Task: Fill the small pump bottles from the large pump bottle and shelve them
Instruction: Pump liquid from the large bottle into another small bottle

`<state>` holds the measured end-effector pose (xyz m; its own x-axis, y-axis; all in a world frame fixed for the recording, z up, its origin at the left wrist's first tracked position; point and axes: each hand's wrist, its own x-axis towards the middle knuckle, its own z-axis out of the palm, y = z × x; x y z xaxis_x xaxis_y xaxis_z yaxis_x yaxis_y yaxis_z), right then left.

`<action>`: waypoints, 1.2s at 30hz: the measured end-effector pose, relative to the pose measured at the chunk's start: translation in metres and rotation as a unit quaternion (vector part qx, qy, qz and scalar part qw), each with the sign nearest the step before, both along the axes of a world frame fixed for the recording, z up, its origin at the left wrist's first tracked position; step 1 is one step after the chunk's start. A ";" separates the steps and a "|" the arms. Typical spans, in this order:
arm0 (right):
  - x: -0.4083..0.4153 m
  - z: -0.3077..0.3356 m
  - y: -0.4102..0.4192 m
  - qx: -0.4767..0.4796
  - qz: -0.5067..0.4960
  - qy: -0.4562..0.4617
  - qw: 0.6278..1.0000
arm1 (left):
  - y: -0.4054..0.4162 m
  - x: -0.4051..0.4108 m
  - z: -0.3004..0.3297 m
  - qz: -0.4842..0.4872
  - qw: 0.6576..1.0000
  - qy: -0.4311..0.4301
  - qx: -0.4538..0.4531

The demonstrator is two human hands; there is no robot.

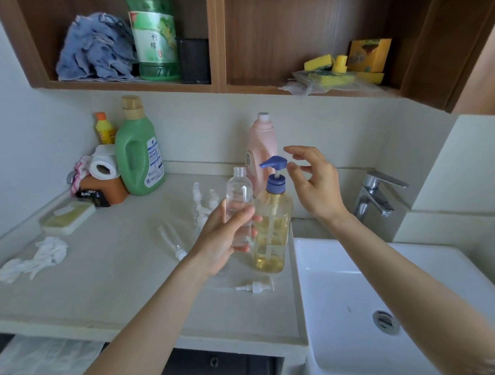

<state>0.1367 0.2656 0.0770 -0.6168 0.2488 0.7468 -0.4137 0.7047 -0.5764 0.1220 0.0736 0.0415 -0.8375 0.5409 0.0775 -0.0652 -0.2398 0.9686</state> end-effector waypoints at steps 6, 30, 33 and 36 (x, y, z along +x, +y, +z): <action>-0.005 0.012 0.001 0.012 0.010 -0.084 0.996 | -0.006 -0.003 0.000 -0.056 0.998 0.034 0.012; -0.034 -0.004 0.005 -0.072 0.057 -0.078 0.993 | 0.012 -0.034 0.002 0.026 0.965 0.171 -0.198; -0.035 -0.007 0.008 -0.094 0.079 -0.074 0.990 | 0.018 -0.035 0.002 0.027 0.968 0.167 -0.188; -0.037 -0.009 0.010 -0.083 0.085 -0.056 0.991 | 0.021 -0.033 0.003 0.009 0.976 0.152 -0.159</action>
<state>0.1000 0.2757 0.0683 -0.7375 0.2474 0.6284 -0.4445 0.5228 -0.7274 0.0886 0.0945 0.0448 -0.8122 0.5626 0.1543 0.2372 0.0769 0.9684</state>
